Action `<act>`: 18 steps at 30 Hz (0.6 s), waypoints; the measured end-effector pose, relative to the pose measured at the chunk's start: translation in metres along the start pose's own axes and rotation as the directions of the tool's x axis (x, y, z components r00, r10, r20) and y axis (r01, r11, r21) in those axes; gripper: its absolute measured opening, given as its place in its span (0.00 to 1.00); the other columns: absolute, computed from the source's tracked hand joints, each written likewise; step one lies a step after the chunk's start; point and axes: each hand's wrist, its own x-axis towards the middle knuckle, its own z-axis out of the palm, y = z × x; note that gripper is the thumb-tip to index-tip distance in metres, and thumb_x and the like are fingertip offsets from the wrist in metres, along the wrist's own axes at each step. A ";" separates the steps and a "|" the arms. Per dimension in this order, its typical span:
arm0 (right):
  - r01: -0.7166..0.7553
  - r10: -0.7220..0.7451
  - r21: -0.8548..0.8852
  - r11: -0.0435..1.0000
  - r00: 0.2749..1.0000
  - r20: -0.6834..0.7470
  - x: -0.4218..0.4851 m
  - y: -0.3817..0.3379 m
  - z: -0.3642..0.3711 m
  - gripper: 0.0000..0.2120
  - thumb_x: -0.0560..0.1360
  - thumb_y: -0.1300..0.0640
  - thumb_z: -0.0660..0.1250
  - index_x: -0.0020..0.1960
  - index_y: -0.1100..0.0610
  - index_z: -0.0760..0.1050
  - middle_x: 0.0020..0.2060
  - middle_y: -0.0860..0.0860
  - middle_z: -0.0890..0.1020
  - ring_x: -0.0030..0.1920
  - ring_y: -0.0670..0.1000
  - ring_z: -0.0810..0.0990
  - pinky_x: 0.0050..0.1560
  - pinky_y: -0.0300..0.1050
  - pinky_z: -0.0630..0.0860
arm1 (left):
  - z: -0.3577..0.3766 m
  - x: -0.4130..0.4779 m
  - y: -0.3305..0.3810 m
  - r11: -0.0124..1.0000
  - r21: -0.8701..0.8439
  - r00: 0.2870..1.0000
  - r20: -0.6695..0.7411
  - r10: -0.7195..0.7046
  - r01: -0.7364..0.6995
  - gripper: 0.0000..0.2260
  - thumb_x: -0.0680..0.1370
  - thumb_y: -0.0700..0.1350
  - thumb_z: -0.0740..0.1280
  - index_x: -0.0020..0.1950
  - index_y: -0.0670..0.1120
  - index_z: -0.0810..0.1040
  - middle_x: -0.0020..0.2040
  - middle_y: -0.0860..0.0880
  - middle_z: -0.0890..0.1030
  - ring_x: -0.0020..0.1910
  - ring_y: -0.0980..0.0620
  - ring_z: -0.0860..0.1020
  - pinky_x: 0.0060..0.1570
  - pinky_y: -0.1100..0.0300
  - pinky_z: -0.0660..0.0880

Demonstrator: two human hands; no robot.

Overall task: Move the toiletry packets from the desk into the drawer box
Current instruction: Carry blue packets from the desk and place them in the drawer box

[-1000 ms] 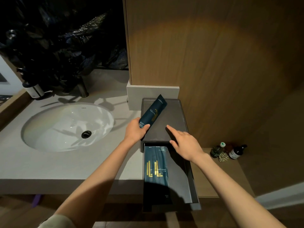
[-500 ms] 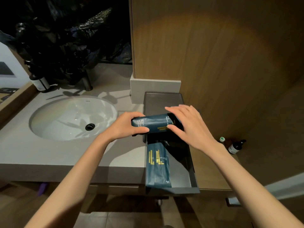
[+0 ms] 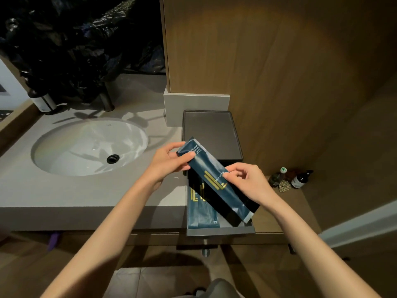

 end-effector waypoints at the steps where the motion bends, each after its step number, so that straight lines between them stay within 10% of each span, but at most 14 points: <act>1: -0.029 0.029 0.031 0.999 1.000 -0.001 -0.004 0.002 0.003 0.05 0.74 0.55 0.70 0.48 0.52 0.83 0.37 0.55 0.85 0.44 0.55 0.84 0.54 0.53 0.79 | 0.006 0.002 -0.006 0.999 -0.032 0.999 -0.028 -0.026 0.026 0.17 0.74 0.40 0.72 0.61 0.42 0.76 0.43 0.44 0.84 0.40 0.48 0.81 0.43 0.61 0.81; 6: -0.193 0.194 0.142 0.971 0.981 0.007 -0.020 0.011 0.007 0.05 0.74 0.57 0.70 0.47 0.56 0.83 0.37 0.52 0.86 0.42 0.49 0.84 0.50 0.47 0.79 | 0.031 0.009 -0.028 0.994 -0.089 0.991 -0.109 -0.079 0.070 0.16 0.73 0.40 0.73 0.59 0.39 0.78 0.39 0.46 0.84 0.32 0.56 0.83 0.34 0.66 0.80; 11: -0.362 0.357 0.216 0.907 0.932 0.065 -0.030 0.022 -0.004 0.05 0.74 0.60 0.70 0.49 0.59 0.83 0.42 0.53 0.86 0.45 0.51 0.85 0.46 0.44 0.80 | 0.038 0.014 -0.051 0.959 0.279 0.982 -0.169 0.088 -0.038 0.20 0.75 0.44 0.71 0.65 0.44 0.73 0.56 0.48 0.81 0.36 0.55 0.78 0.42 0.60 0.78; 18: -0.425 0.425 0.028 0.905 0.901 -0.087 -0.017 0.048 0.003 0.04 0.73 0.58 0.71 0.47 0.56 0.82 0.38 0.52 0.84 0.43 0.51 0.82 0.47 0.45 0.77 | 0.033 0.002 -0.081 0.403 0.851 0.916 0.196 0.351 -0.337 0.16 0.78 0.48 0.65 0.65 0.48 0.73 0.63 0.51 0.77 0.66 0.51 0.70 0.65 0.57 0.66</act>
